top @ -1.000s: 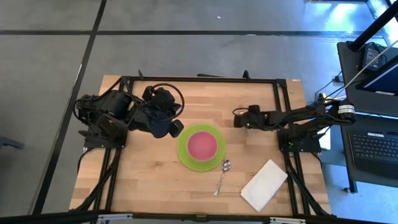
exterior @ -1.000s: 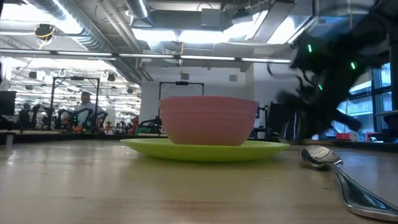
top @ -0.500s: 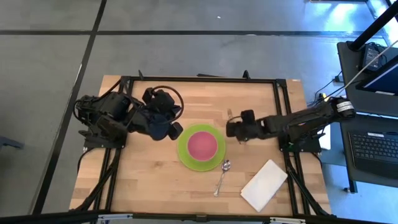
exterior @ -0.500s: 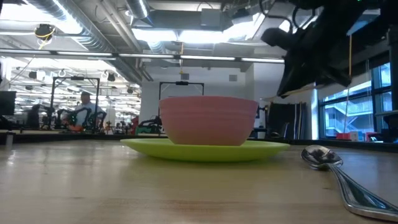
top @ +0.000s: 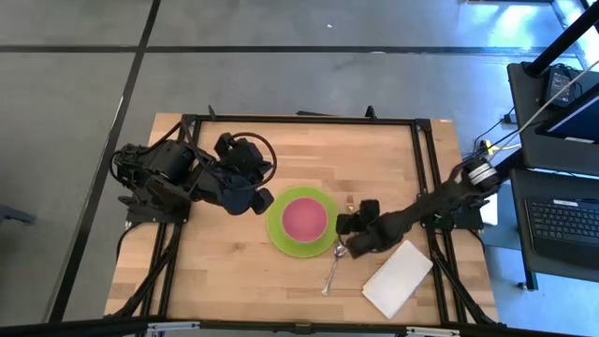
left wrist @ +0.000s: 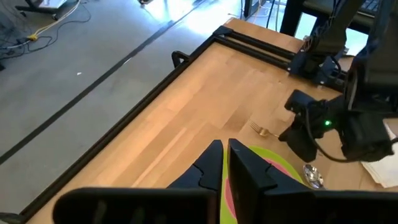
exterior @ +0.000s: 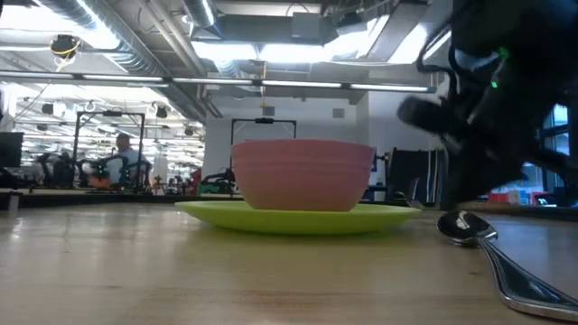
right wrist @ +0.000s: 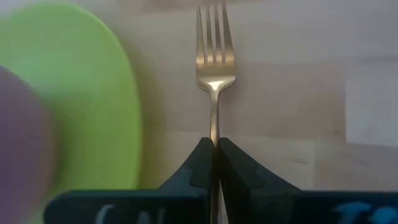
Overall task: Set table place
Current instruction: Put the fork on the right side of the green plate on the table, then put the spoon into the pink bowl
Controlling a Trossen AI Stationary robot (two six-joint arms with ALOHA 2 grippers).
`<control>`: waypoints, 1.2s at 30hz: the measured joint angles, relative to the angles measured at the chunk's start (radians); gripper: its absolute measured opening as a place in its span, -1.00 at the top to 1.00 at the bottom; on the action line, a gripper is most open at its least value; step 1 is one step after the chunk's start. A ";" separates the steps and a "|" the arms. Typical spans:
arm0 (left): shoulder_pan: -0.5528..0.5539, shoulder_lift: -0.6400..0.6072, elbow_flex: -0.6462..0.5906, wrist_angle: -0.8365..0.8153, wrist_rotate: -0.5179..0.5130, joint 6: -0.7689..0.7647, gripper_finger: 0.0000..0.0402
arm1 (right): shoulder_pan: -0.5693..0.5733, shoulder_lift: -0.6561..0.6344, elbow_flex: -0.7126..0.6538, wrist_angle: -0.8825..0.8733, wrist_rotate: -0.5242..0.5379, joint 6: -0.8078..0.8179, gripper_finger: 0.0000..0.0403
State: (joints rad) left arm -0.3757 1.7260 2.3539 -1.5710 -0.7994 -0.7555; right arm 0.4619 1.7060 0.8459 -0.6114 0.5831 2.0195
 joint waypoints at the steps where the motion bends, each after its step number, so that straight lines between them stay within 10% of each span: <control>1: 0.000 0.000 0.000 0.000 0.001 0.000 0.89 | 0.004 0.019 0.000 0.000 -0.003 0.013 0.91; 36: -0.001 0.002 0.000 0.000 0.036 -0.021 0.69 | 0.002 0.093 0.000 0.103 0.041 -0.038 0.60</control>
State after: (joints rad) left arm -0.3763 1.7279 2.3539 -1.5711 -0.7635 -0.7763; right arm 0.4637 1.7994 0.8459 -0.5083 0.6241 1.9811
